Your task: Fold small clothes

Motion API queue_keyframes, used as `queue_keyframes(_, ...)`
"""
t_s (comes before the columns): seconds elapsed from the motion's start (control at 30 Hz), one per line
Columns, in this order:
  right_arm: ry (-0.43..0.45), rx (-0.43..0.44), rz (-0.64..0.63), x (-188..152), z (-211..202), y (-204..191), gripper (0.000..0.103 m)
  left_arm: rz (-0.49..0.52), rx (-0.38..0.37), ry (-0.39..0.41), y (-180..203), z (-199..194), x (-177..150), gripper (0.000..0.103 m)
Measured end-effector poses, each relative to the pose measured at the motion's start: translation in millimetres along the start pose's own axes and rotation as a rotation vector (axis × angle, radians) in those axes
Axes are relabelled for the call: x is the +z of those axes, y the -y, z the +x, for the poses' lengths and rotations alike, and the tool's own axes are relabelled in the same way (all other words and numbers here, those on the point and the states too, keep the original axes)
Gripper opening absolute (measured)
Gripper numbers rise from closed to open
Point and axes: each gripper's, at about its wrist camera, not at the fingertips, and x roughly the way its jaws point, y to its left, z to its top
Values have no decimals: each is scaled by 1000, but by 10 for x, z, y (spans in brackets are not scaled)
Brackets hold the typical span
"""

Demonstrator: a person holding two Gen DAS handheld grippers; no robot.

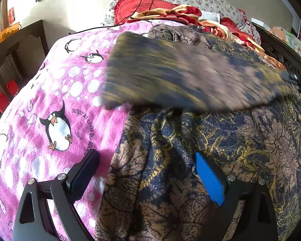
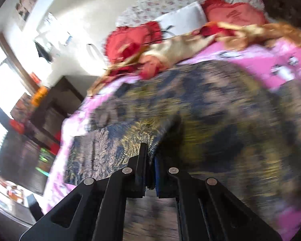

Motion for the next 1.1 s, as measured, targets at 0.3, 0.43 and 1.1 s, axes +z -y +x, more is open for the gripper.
queue_keyframes(0.3,-22,-180,15,-181,-172,576,10,0,1,0,6,0,-6,97)
queue_keyframes(0.43,-67,-212,11,-305,-91,637,10,-2,-3,-3,-3,4,-6,97)
queue_keyframes(1.1,84,-238,-268,-466,-396,-48,24,6,-198,189,185,-255,801,87)
